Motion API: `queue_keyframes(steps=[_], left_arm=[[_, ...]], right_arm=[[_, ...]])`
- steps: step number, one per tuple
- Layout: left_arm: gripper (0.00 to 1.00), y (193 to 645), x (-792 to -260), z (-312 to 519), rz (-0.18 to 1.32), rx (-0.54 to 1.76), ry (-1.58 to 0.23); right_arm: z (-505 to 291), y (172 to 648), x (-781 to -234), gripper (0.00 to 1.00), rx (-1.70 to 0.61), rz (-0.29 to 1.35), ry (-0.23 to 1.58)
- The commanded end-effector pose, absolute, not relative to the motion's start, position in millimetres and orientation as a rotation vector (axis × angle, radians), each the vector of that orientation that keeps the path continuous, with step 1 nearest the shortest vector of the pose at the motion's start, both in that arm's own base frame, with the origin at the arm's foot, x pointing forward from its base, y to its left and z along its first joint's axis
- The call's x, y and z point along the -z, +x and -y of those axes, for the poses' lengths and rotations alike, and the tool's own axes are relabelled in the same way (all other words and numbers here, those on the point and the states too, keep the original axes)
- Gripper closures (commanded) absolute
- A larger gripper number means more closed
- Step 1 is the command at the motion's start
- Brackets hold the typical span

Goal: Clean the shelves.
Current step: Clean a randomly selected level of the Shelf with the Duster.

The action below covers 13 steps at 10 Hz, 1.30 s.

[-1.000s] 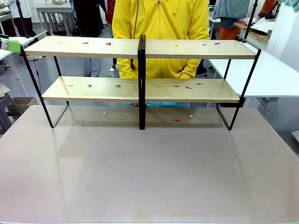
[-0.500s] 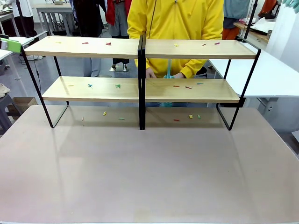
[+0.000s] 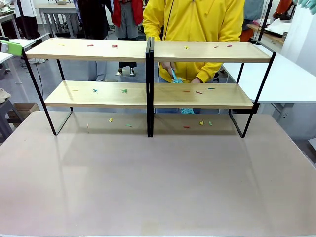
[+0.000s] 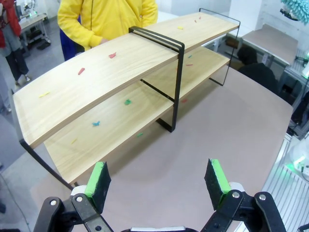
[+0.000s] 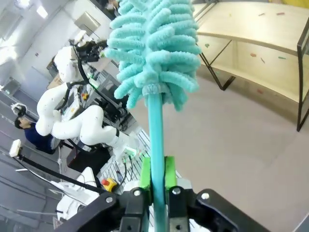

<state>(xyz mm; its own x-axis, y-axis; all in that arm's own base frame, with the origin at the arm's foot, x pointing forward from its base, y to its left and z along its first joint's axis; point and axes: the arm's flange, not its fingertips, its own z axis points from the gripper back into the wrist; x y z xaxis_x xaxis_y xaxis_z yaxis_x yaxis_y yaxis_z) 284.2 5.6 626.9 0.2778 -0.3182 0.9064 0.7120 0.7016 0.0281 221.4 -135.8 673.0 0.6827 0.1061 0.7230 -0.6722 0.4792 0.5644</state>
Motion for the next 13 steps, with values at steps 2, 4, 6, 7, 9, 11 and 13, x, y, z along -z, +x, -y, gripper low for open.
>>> queue_keyframes(steps=[2,4,6,7,9,11,13], left_arm=[[0.0,285.4,-626.3,-4.7,1.088,0.719,-0.426],[0.0,285.4,-626.3,-4.7,1.088,0.719,-0.426],[0.0,285.4,-626.3,-4.7,1.088,0.719,-0.426],[0.0,285.4,-626.3,-4.7,1.088,0.719,-0.426],[0.0,285.4,-626.3,-4.7,1.088,0.719,-0.426],[0.0,285.4,-626.3,-4.7,1.088,0.719,-0.426],[0.0,285.4,-626.3,-4.7,1.088,0.719,-0.426]], right_arm=[[13.0,244.8,-697.2,0.87,-0.615,0.527,0.649],[-62.6,291.7,-715.0,0.87,-0.506,0.439,0.439],[-99.5,314.7,-729.0,0.87,-0.504,0.411,0.257],[-95.0,282.8,-708.6,0.87,-0.563,0.497,0.435],[-119.7,295.3,-712.7,0.87,-0.368,0.465,0.208],[-142.0,316.8,-720.2,0.87,-0.322,0.456,0.182],[-168.9,348.3,-721.8,0.87,-0.291,0.437,0.137]])
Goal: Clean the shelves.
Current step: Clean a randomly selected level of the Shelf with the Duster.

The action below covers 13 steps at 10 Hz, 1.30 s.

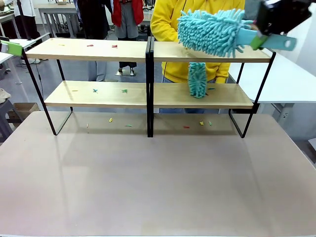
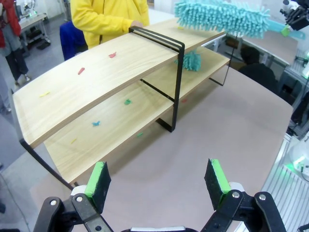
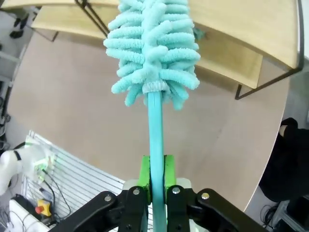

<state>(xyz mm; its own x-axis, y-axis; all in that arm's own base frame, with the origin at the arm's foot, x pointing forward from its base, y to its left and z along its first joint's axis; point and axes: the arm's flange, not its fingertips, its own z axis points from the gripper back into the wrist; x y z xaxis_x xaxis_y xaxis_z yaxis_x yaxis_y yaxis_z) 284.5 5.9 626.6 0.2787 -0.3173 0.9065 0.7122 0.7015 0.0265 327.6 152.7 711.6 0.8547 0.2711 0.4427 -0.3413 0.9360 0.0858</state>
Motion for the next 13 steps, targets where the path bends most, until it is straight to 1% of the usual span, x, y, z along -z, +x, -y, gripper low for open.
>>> queue_keyframes(steps=[1,4,7,10,13], left_arm=[[0.0,285.4,-626.3,-4.7,1.088,0.719,-0.426],[0.0,285.4,-626.3,-4.7,1.088,0.719,-0.426],[0.0,285.4,-626.3,-4.7,1.088,0.719,-0.426],[0.0,285.4,-626.3,-4.7,1.088,0.719,-0.426],[0.0,285.4,-626.3,-4.7,1.088,0.719,-0.426]], right_arm=[[-177.1,361.7,-720.4,0.87,-0.278,0.439,0.129],[-189.0,375.2,-712.9,0.87,-0.268,0.457,0.11],[-194.2,382.0,-704.4,0.87,-0.264,0.399,0.053],[-174.6,375.7,-705.6,0.87,-0.119,0.385,-0.074],[-151.9,377.0,-702.2,0.87,0.023,0.3,-0.185]])
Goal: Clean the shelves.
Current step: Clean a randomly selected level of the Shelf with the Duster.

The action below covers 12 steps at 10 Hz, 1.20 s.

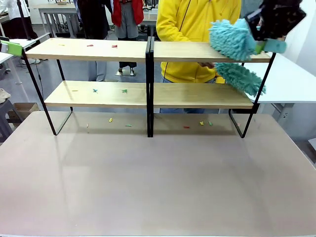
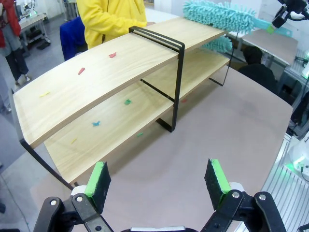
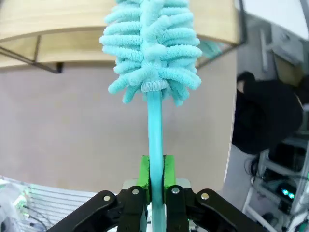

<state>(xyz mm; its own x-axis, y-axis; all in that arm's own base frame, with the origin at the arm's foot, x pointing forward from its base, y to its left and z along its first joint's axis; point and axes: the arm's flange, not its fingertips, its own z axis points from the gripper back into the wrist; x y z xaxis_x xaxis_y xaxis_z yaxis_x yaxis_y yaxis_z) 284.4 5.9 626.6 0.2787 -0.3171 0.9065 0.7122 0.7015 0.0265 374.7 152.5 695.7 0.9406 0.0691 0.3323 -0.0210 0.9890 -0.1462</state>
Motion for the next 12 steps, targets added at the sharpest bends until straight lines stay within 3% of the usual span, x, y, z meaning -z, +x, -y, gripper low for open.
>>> queue_keyframes(steps=[1,2,4,5,9,12], left_arm=[[0.0,285.4,-626.3,-4.7,1.088,0.719,-0.426],[0.0,285.4,-626.3,-4.7,1.088,0.719,-0.426],[0.0,285.4,-626.3,-4.7,1.088,0.719,-0.426],[0.0,285.4,-626.3,-4.7,1.088,0.719,-0.426],[0.0,285.4,-626.3,-4.7,1.088,0.719,-0.426],[0.0,285.4,-626.3,-4.7,1.088,0.719,-0.426]], right_arm=[[-137.9,379.5,-705.6,0.87,0.085,0.314,-0.209],[-127.4,379.6,-710.1,0.87,0.136,0.392,-0.227],[-114.4,372.5,-719.7,0.87,0.18,0.731,-0.237],[-117.4,365.8,-719.9,0.87,0.094,0.761,-0.185],[-114.6,361.2,-719.1,0.87,-0.119,0.672,0.098],[-78.3,347.8,-732.2,0.87,-0.372,0.529,0.416]])
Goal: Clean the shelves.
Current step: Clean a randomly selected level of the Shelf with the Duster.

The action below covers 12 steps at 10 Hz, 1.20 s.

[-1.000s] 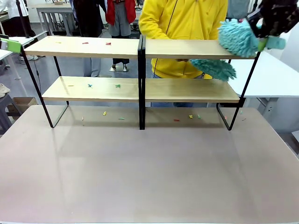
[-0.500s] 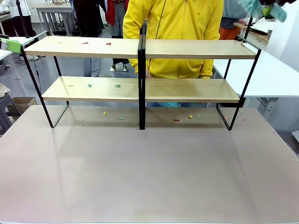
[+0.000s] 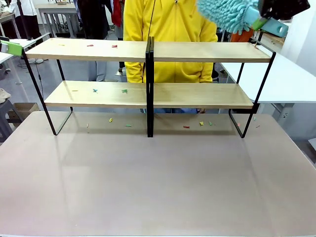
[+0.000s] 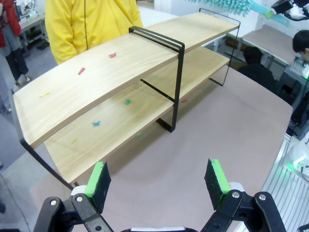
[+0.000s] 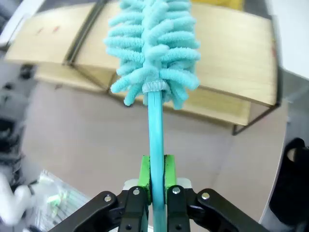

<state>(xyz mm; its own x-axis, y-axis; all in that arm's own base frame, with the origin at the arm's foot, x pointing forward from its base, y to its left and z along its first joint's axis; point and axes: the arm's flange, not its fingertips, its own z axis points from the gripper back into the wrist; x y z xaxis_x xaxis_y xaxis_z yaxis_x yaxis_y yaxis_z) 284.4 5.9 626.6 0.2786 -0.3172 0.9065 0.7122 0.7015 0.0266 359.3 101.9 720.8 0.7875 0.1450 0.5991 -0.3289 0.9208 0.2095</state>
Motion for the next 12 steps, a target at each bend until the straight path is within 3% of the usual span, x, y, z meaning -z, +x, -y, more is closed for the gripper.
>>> queue_keyframes(steps=[1,4,7,8,12], left_arm=[[0.0,285.4,-626.3,-4.7,1.088,0.719,-0.426],[0.0,285.4,-626.3,-4.7,1.088,0.719,-0.426],[0.0,285.4,-626.3,-4.7,1.088,0.719,-0.426],[0.0,285.4,-626.3,-4.7,1.088,0.719,-0.426],[0.0,285.4,-626.3,-4.7,1.088,0.719,-0.426]], right_arm=[[-60.4,334.8,-740.7,0.87,-0.464,0.517,0.503],[5.1,284.9,-769.0,0.87,-0.735,0.586,0.666],[45.9,265.6,-768.8,0.87,-0.671,0.781,0.708],[30.9,257.5,-777.9,0.87,-0.747,0.656,0.649],[35.0,257.3,-775.0,0.87,-0.723,0.657,0.645]])
